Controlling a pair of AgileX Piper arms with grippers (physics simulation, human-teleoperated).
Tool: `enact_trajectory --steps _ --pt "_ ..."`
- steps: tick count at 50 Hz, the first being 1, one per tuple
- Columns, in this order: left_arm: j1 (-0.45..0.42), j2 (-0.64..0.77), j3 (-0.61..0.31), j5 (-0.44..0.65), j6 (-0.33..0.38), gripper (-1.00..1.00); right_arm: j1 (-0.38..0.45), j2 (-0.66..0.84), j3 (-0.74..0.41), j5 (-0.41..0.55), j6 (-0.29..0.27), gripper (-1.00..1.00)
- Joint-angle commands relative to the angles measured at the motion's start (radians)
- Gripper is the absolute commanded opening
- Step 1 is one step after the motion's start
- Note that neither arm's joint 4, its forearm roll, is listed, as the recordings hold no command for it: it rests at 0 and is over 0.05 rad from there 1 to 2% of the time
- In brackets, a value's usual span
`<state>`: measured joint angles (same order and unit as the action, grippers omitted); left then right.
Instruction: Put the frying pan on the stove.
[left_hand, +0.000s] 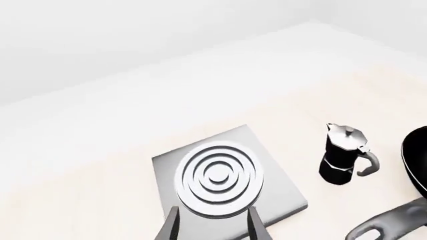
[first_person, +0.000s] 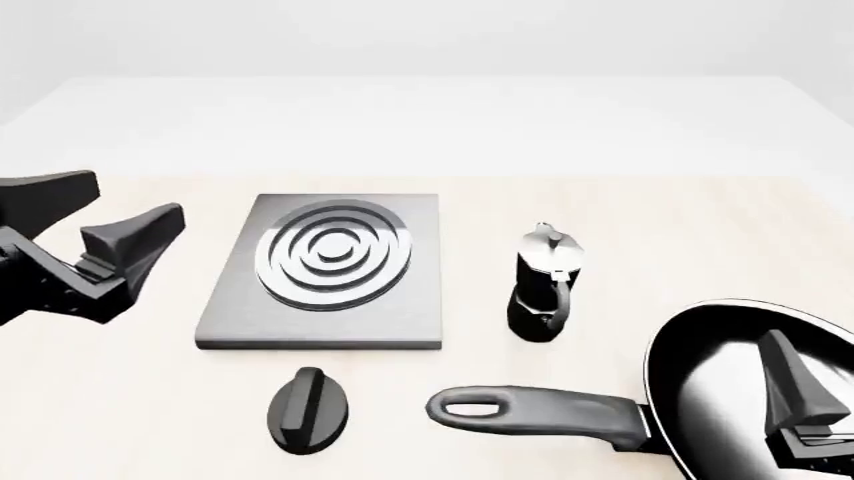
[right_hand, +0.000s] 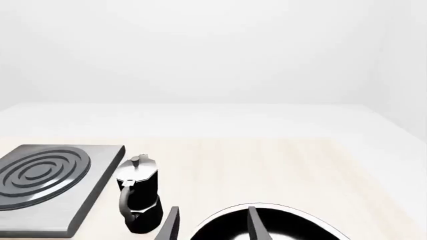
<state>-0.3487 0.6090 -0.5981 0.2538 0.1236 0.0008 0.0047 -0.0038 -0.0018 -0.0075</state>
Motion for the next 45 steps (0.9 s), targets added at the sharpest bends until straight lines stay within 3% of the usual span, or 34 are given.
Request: enact_trajectory --steps 1,12,16,18,32,45 --pt "-0.115 0.161 -0.165 0.092 0.036 1.0 0.0 -0.001 0.0 0.001 0.0 1.0" --pt "-0.166 0.253 -0.279 0.179 0.095 1.0 0.0 0.0 0.0 0.0 0.0 1.0" --pt "-0.236 0.276 -0.321 0.212 0.08 1.0 0.0 0.0 0.0 0.0 0.0 1.0" --pt "-0.251 0.333 -0.332 0.245 0.117 1.0 0.0 0.0 0.0 0.0 0.0 1.0" --pt "-0.384 0.399 -0.441 0.321 0.148 1.0 0.0 0.0 0.0 -0.001 0.0 1.0" --pt "-0.43 0.509 -0.557 0.426 0.194 1.0 0.0 0.0 0.0 -0.001 0.0 1.0"
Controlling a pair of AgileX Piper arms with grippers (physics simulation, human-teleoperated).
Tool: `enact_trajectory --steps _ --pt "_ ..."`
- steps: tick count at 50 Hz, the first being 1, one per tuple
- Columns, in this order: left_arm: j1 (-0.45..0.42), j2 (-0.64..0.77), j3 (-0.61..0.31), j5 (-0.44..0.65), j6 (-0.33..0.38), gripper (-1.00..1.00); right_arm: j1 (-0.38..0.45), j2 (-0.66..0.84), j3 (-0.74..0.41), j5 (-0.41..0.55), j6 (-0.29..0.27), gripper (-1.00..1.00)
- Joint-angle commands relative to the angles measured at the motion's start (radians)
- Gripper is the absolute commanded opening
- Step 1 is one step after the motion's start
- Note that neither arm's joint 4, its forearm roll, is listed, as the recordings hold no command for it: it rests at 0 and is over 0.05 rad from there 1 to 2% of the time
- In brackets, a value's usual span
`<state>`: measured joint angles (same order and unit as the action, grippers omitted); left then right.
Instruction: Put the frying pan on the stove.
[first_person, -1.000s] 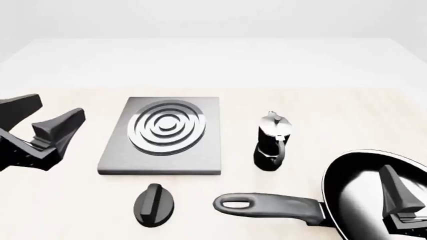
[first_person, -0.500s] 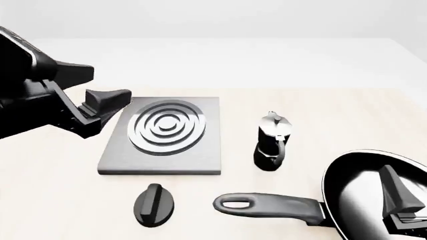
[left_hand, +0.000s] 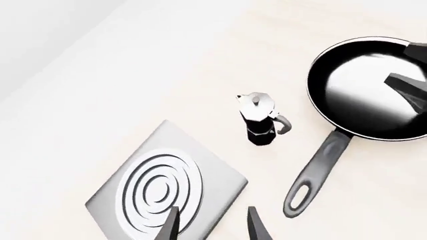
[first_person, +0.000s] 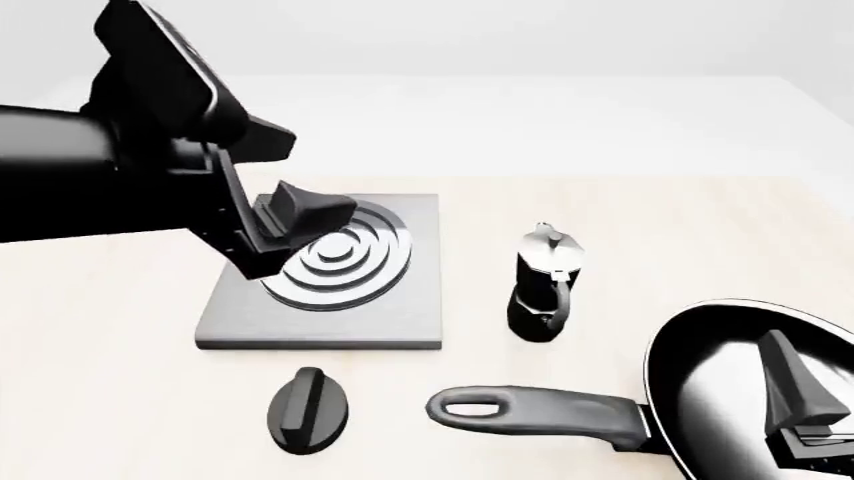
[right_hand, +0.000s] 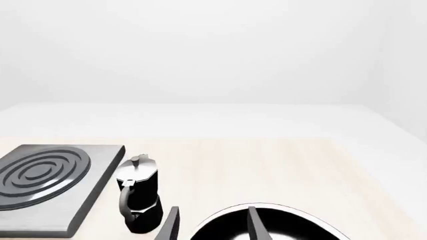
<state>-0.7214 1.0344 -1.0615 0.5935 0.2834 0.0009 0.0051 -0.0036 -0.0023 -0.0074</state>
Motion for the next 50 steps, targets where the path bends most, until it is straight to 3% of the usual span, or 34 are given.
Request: enact_trajectory --steps 1,8,11,13,16,18,19,20,23,40,50 --pt "-0.055 0.093 -0.102 0.102 0.037 1.0 0.0 0.0 0.0 0.0 0.0 1.0" --pt "-0.087 0.132 -0.174 0.2 0.047 1.0 0.0 0.0 0.0 0.0 0.0 1.0" --pt "-0.14 0.136 -0.237 0.258 0.013 1.0 0.0 0.0 0.0 0.0 0.0 1.0" --pt "-0.122 0.168 -0.247 0.302 0.045 1.0 0.0 0.0 0.0 0.0 0.0 1.0" --pt "-0.173 0.175 -0.299 0.345 0.013 1.0 0.0 0.0 0.0 0.0 0.0 1.0" --pt "-0.152 0.202 -0.301 0.37 0.039 1.0 0.0 0.0 0.0 0.0 0.0 1.0" --pt "-0.211 0.208 -0.322 0.386 -0.011 1.0 0.0 0.0 0.0 0.0 0.0 1.0" --pt "-0.226 0.217 -0.327 0.397 -0.015 1.0 0.0 0.0 0.0 0.0 0.0 1.0" --pt "-0.189 0.247 -0.332 0.416 0.031 1.0 0.0 0.0 0.0 0.0 0.0 1.0" --pt "-0.283 0.388 -0.473 0.54 -0.009 1.0 0.0 0.0 0.0 0.0 0.0 1.0" --pt "-0.284 0.474 -0.534 0.589 0.021 1.0 0.0 0.0 0.0 0.0 0.0 1.0"
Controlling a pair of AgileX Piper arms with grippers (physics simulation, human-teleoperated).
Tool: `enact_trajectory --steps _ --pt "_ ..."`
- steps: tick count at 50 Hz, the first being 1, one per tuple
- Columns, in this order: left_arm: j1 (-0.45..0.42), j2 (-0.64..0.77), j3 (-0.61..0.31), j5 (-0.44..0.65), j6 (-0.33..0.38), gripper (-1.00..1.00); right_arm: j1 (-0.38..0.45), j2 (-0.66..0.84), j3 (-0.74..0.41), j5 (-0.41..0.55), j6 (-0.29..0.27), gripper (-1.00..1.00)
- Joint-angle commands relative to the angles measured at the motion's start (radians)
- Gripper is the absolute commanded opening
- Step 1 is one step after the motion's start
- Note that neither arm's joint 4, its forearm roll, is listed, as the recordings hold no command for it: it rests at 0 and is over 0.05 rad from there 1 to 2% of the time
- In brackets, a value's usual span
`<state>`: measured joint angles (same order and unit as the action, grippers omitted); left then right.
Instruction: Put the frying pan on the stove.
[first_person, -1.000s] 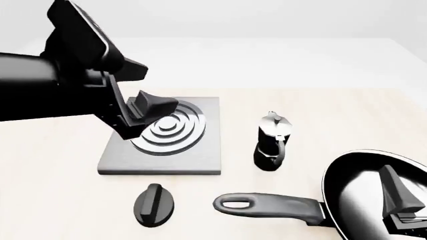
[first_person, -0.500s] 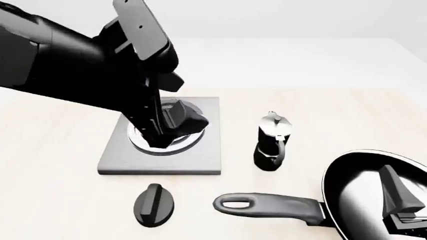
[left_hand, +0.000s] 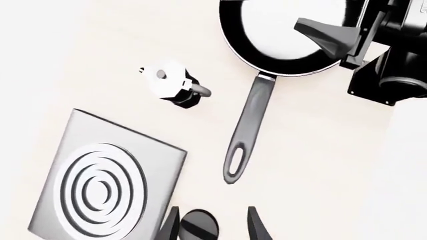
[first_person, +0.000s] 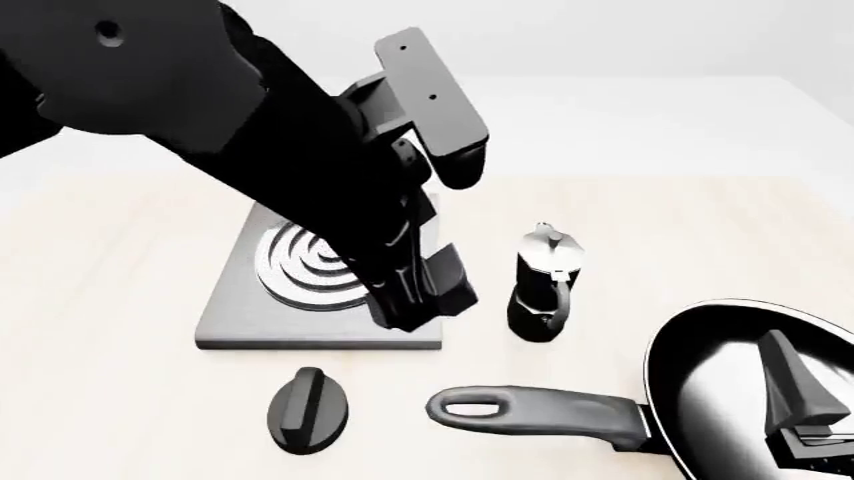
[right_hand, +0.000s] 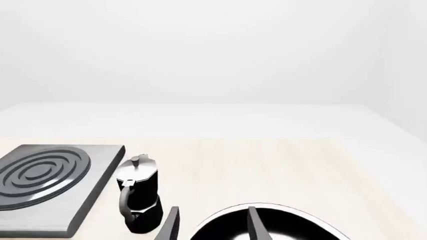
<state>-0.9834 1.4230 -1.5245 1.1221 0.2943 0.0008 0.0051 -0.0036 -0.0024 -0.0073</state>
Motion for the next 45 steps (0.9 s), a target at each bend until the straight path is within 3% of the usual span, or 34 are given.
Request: enact_trajectory --steps 1,30,45 --pt "-0.015 0.098 -0.088 0.068 0.018 1.0 0.0 0.0 0.0 0.0 0.0 1.0" --pt "-0.024 0.256 -0.161 0.087 0.068 1.0 0.0 0.0 0.0 0.0 0.0 1.0" --pt "-0.056 0.285 -0.116 0.017 0.052 1.0 0.0 0.0 0.0 0.0 0.0 1.0"
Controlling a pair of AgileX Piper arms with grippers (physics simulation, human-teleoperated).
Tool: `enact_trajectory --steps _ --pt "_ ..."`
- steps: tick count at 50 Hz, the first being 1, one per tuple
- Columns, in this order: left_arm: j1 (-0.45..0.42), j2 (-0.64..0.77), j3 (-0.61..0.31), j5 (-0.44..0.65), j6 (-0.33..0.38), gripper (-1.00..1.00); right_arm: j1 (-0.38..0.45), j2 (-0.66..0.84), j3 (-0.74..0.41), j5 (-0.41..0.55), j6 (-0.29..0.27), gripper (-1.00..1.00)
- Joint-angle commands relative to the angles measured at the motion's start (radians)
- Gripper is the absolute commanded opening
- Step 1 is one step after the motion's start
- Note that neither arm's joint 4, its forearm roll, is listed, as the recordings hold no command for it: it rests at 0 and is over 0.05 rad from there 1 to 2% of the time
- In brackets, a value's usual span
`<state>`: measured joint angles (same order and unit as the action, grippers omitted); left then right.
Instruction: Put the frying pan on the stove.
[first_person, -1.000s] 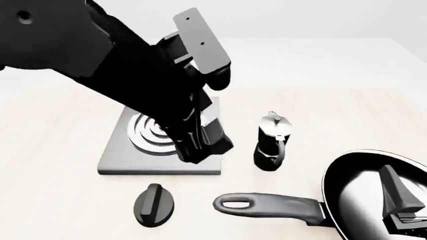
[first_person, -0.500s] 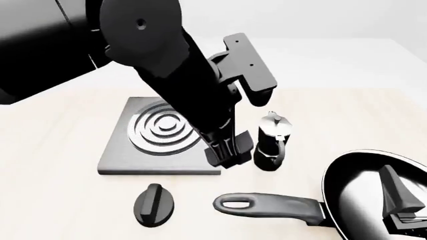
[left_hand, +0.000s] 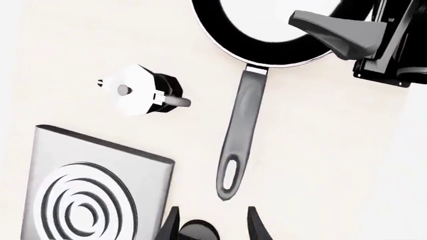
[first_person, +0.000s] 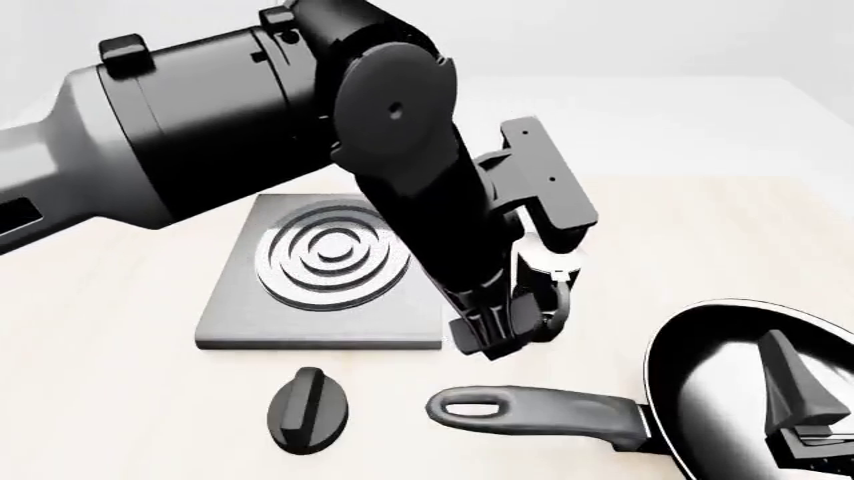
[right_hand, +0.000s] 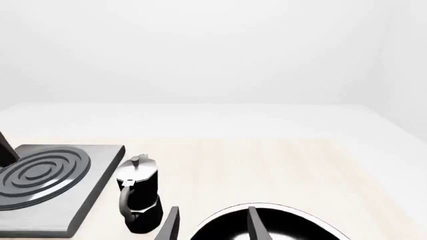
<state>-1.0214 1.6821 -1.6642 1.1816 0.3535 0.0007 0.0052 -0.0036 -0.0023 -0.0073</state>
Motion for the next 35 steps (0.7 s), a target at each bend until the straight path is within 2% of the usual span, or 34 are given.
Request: enact_trajectory --steps 1,3,5,7,10,25,35 --pt "-0.023 0.025 0.031 -0.049 -0.012 1.0 0.0 0.0 0.0 0.0 0.0 1.0" --pt "-0.04 0.018 0.042 -0.066 -0.028 1.0 0.0 0.0 0.0 0.0 0.0 1.0" --pt "-0.011 0.04 0.041 -0.066 0.005 1.0 0.0 0.0 0.0 0.0 0.0 1.0" --pt "-0.045 0.024 0.063 -0.08 -0.02 1.0 0.0 0.0 0.0 0.0 0.0 1.0" --pt "-0.025 0.042 0.056 -0.08 -0.004 1.0 0.0 0.0 0.0 0.0 0.0 1.0" --pt "-0.064 0.047 0.114 -0.156 -0.04 1.0 0.0 0.0 0.0 0.0 0.0 1.0" --pt "-0.055 0.076 0.128 -0.19 -0.031 1.0 0.0 0.0 0.0 0.0 0.0 1.0"
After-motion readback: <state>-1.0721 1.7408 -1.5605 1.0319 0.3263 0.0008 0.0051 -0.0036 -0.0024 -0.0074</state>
